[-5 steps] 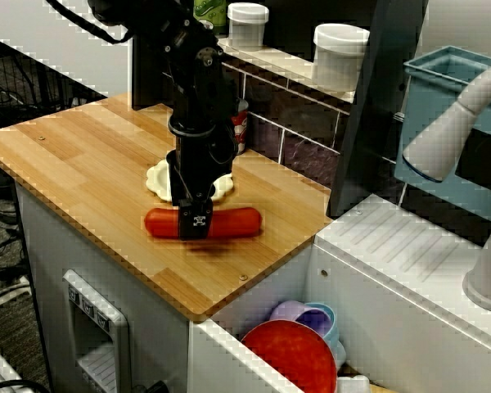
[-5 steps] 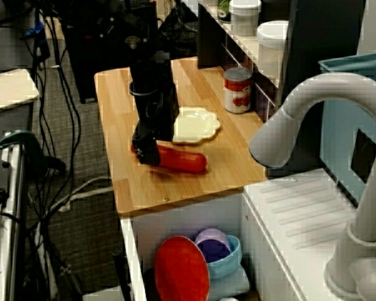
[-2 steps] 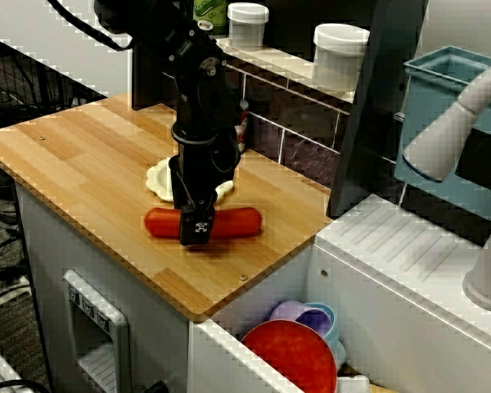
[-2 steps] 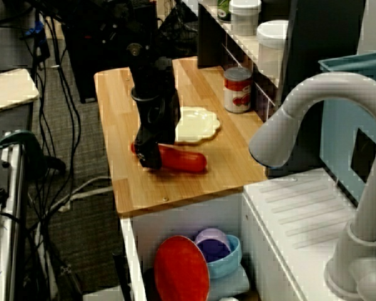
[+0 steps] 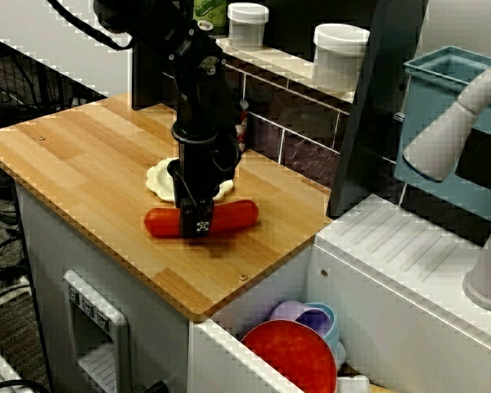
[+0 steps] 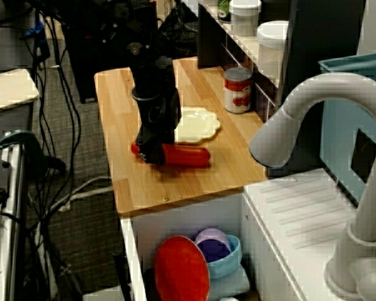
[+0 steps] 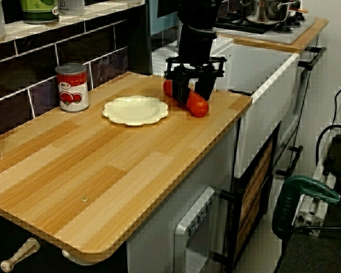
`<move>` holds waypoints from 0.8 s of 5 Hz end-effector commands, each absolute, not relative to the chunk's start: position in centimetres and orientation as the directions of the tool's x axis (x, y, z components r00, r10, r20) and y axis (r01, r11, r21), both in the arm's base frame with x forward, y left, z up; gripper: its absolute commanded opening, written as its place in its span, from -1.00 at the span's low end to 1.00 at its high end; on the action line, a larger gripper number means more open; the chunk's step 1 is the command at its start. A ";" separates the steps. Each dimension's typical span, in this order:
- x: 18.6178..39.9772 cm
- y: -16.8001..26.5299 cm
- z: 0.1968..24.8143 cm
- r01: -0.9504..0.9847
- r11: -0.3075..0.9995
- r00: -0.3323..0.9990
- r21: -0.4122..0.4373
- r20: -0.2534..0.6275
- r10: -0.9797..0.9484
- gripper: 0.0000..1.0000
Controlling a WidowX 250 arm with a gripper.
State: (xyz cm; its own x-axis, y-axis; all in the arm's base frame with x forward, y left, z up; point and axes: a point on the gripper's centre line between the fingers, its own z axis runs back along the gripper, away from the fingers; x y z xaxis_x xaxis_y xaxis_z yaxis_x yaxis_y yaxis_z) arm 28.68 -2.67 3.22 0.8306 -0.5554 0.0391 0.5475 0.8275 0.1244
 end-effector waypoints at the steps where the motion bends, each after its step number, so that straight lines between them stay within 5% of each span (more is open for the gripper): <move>1: 28.3 -1.4 5.7 0.536 0.839 0.836 0.100 0.079 -0.543 -1.00; 4: 28.4 2.4 8.8 0.485 0.873 0.861 0.054 0.145 -0.487 -1.00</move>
State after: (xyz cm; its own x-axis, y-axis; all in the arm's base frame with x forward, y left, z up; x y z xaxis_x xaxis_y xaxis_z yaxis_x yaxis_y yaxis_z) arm 28.26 2.34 6.94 0.8719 -0.4820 0.0862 0.4825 0.8757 0.0163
